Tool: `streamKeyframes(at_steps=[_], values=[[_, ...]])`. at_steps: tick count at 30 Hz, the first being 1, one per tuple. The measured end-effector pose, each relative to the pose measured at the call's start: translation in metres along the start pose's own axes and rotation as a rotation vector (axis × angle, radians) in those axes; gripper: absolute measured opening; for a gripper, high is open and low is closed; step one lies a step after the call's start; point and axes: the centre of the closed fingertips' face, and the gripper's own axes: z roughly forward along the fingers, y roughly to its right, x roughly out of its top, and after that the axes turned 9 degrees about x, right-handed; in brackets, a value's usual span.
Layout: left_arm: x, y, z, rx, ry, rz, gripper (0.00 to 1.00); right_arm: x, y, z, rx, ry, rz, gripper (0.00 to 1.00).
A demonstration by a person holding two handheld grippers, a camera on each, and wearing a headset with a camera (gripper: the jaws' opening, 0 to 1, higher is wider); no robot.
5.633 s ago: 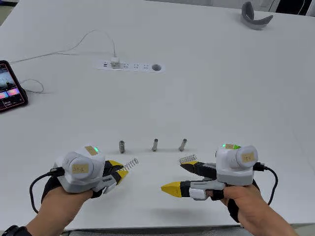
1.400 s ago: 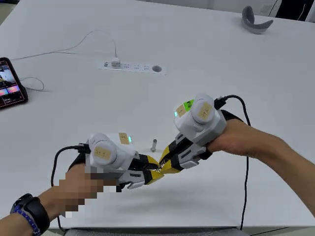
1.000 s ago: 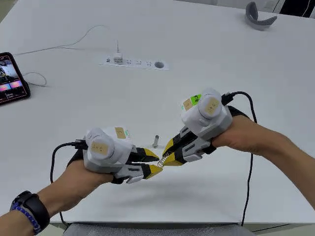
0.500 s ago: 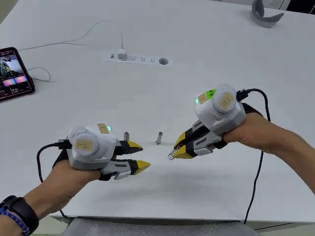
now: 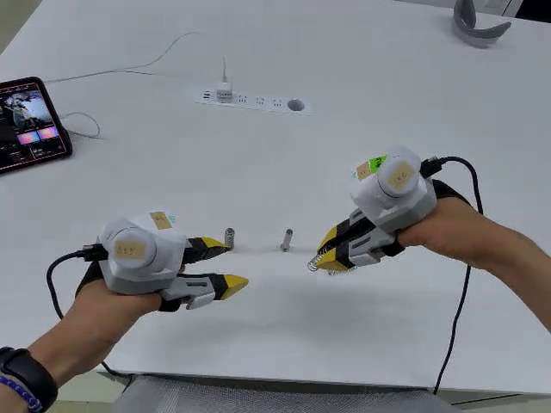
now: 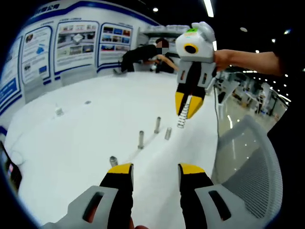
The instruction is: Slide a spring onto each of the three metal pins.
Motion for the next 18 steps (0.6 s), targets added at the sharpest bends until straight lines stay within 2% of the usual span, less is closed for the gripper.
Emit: streamKeyframes(at_steps=[9, 18], values=[[-0.013, -0.024, -0.013, 0.086, -0.012, -0.050, 0.48, -0.002, 0.018, 0.002, -0.033, -0.007, 0.014, 0.12], [-0.020, -0.037, -0.025, 0.141, -0.021, -0.086, 0.54, 0.000, 0.038, 0.006, -0.055, -0.024, 0.015, 0.12]])
